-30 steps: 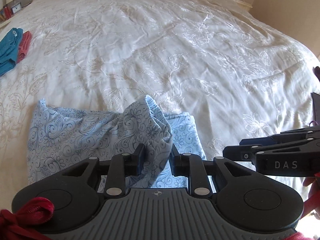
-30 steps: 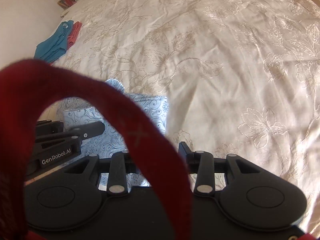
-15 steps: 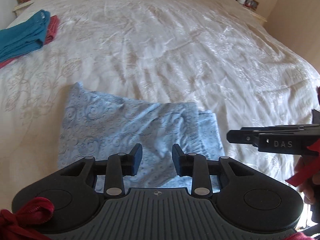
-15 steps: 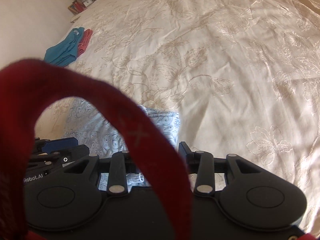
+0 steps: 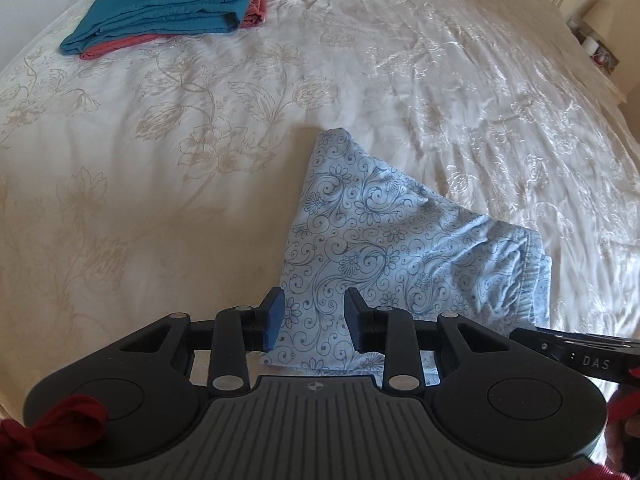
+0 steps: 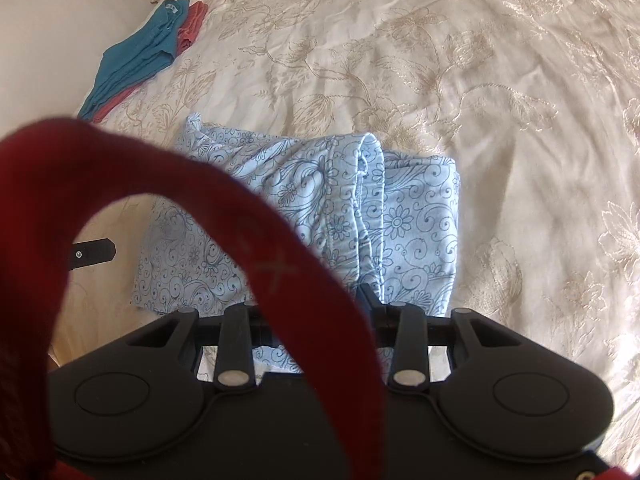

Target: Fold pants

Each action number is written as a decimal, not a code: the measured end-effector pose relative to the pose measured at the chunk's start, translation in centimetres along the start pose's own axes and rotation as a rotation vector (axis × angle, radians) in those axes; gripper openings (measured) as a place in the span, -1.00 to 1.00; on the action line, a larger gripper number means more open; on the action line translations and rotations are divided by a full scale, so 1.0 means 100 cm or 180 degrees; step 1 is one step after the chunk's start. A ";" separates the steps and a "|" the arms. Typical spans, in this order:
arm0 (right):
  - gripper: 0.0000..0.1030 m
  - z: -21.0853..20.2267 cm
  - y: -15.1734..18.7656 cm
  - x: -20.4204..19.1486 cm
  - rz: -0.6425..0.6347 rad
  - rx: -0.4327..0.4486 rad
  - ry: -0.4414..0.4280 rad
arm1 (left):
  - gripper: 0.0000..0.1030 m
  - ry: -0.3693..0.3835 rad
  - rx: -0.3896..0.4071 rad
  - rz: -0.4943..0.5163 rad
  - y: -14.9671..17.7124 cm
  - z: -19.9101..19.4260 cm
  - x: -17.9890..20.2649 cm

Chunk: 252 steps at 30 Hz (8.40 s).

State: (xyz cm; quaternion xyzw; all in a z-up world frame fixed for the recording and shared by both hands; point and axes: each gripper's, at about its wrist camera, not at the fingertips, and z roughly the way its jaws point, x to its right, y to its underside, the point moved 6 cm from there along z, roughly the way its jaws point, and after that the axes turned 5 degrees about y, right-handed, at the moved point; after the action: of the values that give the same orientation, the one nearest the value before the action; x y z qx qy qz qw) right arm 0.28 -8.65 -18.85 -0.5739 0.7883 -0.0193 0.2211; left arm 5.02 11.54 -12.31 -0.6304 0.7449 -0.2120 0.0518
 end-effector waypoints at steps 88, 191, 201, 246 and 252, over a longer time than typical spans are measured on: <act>-0.47 0.004 -0.045 0.036 0.0146 0.0440 0.0509 | -0.39 0.0130 -0.0383 0.0444 -0.059 0.091 0.033; -0.12 0.063 -0.192 0.047 -0.0073 0.0547 0.0494 | -0.61 0.0310 0.0058 0.0019 -0.160 0.142 0.012; -0.07 0.049 -0.186 0.052 0.0047 0.0658 0.0461 | -0.55 0.0237 0.0169 -0.0072 -0.161 0.128 -0.009; -0.10 -0.055 -0.115 0.006 -0.0165 0.0946 0.0958 | -0.58 -0.0246 0.0476 -0.0110 -0.087 -0.008 0.020; -0.10 -0.088 -0.101 -0.014 -0.0194 0.1072 0.0941 | -0.58 -0.0288 0.0496 -0.0010 -0.075 -0.031 0.040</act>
State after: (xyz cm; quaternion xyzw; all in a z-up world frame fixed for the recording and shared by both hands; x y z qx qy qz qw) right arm 6.38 -12.81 -7.58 -0.5434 0.7800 -0.2413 0.1951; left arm 10.10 7.63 -5.91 -0.6346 0.7221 -0.2407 0.1340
